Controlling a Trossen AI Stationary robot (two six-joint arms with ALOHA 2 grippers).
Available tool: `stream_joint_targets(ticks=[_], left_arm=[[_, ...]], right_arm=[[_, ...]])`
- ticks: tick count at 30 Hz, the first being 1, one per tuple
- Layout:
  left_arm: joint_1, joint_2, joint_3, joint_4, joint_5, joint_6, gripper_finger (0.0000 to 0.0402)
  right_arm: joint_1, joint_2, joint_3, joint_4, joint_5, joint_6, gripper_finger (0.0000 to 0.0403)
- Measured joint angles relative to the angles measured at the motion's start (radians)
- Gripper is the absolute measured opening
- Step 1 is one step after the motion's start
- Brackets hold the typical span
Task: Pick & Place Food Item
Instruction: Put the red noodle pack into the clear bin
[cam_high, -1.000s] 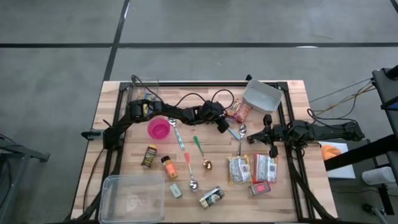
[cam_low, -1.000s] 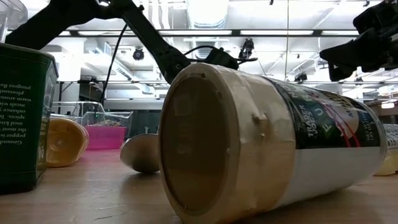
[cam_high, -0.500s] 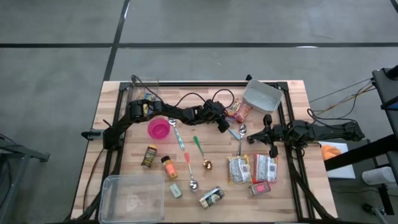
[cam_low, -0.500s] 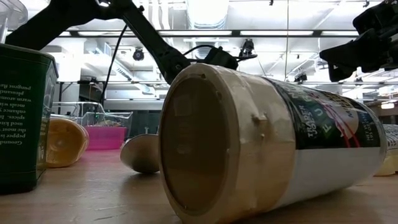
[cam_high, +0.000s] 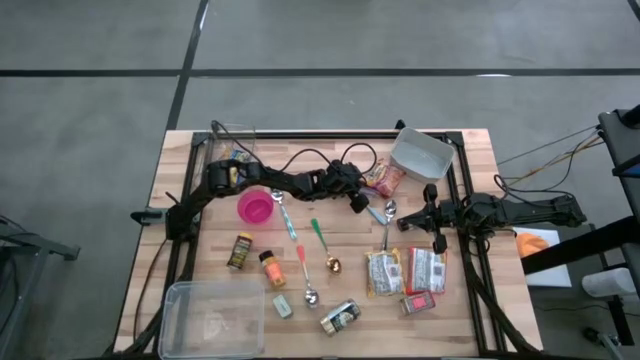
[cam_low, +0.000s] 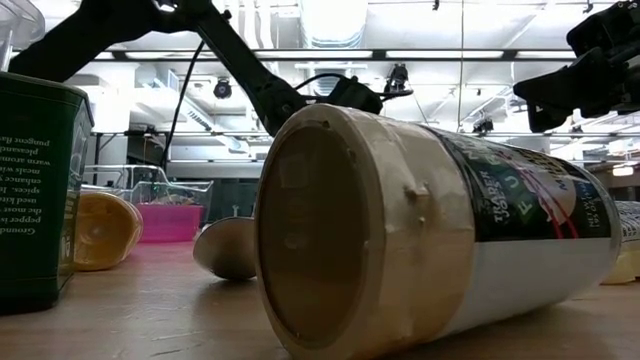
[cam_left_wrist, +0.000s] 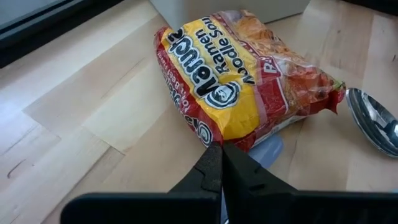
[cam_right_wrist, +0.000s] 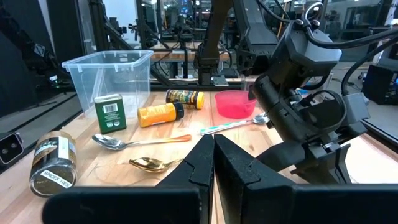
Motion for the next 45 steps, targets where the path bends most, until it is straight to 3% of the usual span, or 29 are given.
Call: stream_joint_targets(ticks=[7,14,26,33,45], left_arm=[[0.002,-0.057,0.000,-0.144,0.018,-0.045,0.0000],[0.019,-0.133,0.000,-0.412,-0.004,-0.067,0.0000],[0.041,-0.254,0.000,-0.958,-0.004,-0.277,0.0000],[0.041,-0.271,-0.006,-1.244,-0.008,-0.498,0.0000],[0.044,-0.286,-0.121,-1.273,0.046,-0.619,0.0000]], right_arm=[[0.000,0.000,0.000,0.000,0.000,0.000,0.0010],[-0.001,0.000,0.000,-0.001,0.000,0.000,0.0010],[0.000,0.000,0.000,0.000,0.000,0.000,0.0010],[0.000,0.000,0.000,0.000,0.000,0.000,0.0010],[0.000,0.000,0.000,0.000,0.000,0.000,0.0010]])
